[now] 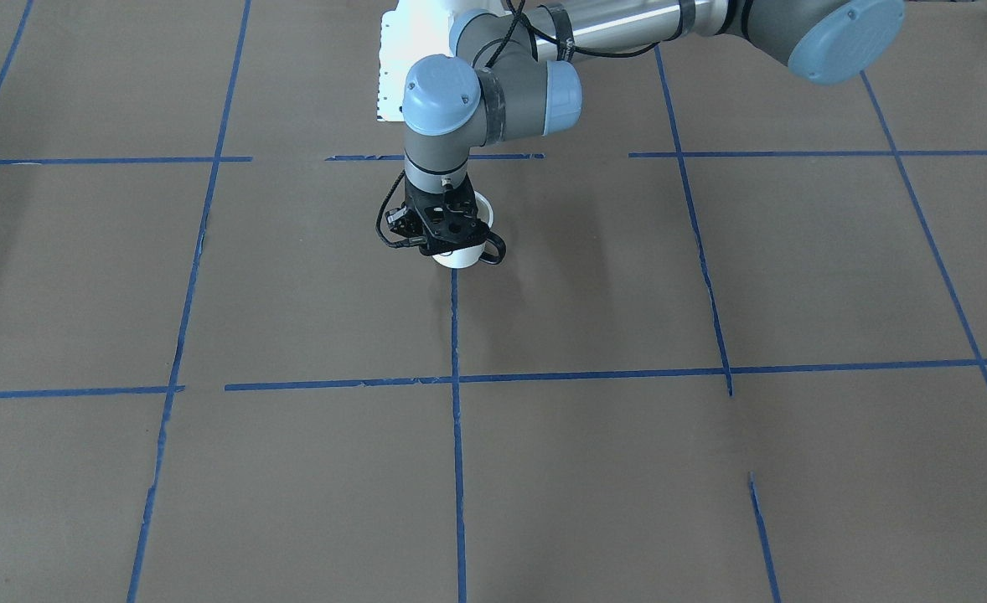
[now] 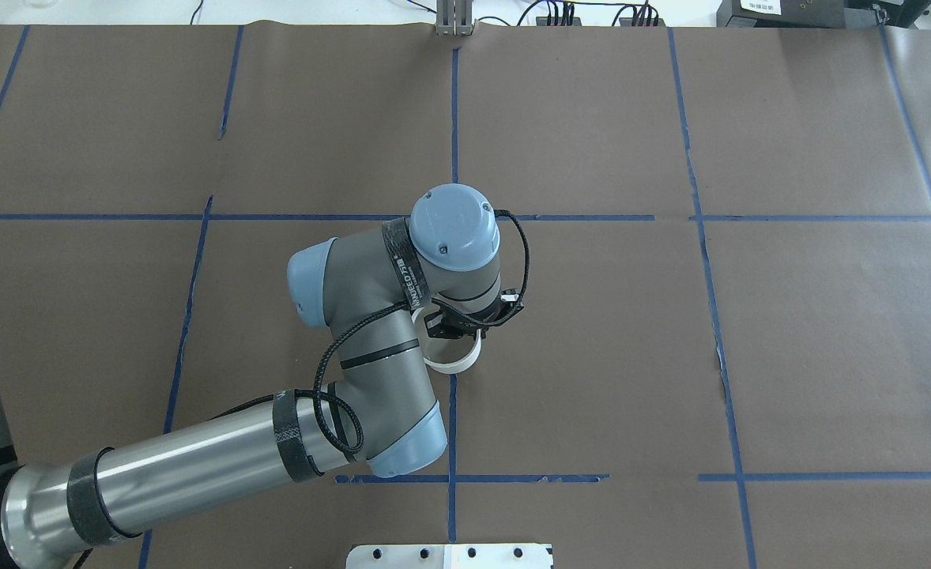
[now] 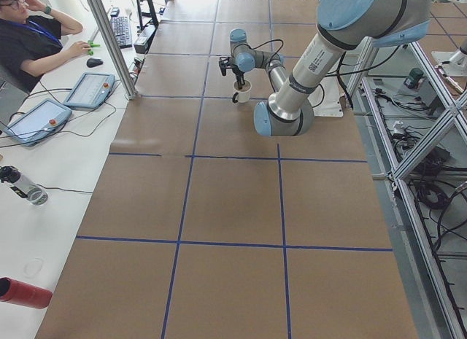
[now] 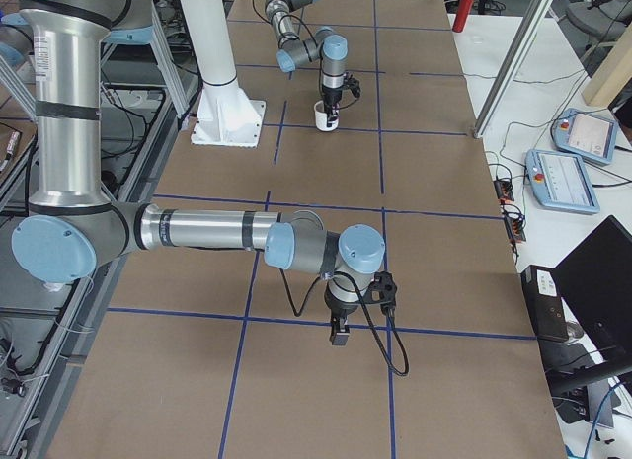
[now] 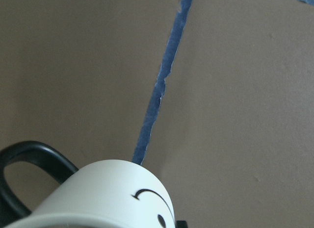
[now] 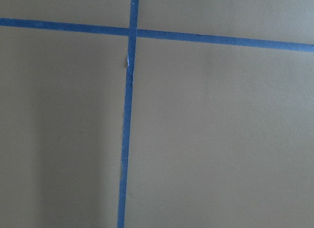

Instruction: Flip mug

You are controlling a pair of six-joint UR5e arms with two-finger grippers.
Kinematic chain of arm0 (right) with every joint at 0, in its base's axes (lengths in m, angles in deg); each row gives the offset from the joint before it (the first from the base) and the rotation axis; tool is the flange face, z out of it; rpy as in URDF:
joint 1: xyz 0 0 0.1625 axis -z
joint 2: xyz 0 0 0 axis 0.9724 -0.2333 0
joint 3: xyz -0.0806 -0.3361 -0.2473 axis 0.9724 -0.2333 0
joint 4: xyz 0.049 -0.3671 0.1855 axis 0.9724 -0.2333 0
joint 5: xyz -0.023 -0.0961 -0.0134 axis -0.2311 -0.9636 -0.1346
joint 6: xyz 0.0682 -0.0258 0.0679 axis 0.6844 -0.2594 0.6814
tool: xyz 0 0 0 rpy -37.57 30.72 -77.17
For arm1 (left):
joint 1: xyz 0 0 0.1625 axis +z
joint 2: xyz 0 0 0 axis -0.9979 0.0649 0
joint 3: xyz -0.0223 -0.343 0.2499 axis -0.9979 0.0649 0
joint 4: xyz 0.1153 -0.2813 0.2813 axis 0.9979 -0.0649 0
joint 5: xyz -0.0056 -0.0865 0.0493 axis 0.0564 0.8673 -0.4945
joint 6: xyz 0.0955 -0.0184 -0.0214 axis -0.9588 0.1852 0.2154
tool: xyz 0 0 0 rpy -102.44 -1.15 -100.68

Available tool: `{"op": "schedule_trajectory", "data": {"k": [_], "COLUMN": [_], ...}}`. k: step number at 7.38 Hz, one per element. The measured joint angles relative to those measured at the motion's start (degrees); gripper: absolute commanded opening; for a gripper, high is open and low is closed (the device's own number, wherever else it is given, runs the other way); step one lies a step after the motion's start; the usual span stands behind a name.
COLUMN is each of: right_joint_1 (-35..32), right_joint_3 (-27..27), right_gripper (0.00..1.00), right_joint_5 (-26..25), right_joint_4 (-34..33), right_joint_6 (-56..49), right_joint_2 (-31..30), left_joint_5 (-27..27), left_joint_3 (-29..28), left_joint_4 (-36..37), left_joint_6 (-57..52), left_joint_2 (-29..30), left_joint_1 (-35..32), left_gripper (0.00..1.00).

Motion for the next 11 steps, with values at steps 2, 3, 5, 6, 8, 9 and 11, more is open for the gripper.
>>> {"op": "schedule_trajectory", "data": {"k": [2, 3, 5, 6, 8, 9, 11], "right_joint_1": [0.00, 0.00, 0.00, 0.00, 0.00, 0.00, 0.00], "right_joint_3": [0.00, 0.00, 0.00, 0.00, 0.00, 0.00, 0.00], "right_gripper": [1.00, 1.00, 1.00, 1.00, 1.00, 1.00, 1.00], "right_joint_5": [0.00, 0.00, 0.00, 0.00, 0.00, 0.00, 0.00], "right_joint_4": [0.00, 0.00, 0.00, 0.00, 0.00, 0.00, 0.00], "right_joint_6": [0.00, 0.00, 0.00, 0.00, 0.00, 0.00, 0.00], "right_joint_2": [0.00, 0.00, 0.00, 0.00, 0.00, 0.00, 0.00], "left_joint_5": [-0.21, -0.36, -0.50, -0.54, -0.49, -0.48, -0.42], "left_joint_3": [-0.58, -0.63, -0.20, 0.99, 6.51, 9.94, 16.49], "left_joint_4": [-0.11, -0.11, -0.06, 0.07, 1.77, 3.25, 4.75], "left_joint_6": [0.41, 0.84, 1.59, 1.55, 0.66, -0.48, -4.68], "left_joint_2": [-0.11, -0.21, -0.36, -0.53, -2.12, -3.13, -6.34], "left_joint_1": [0.09, 0.11, 0.02, -0.24, -1.61, -2.55, -4.97], "left_gripper": [0.98, 1.00, 1.00, 1.00, 1.00, 1.00, 1.00]}}
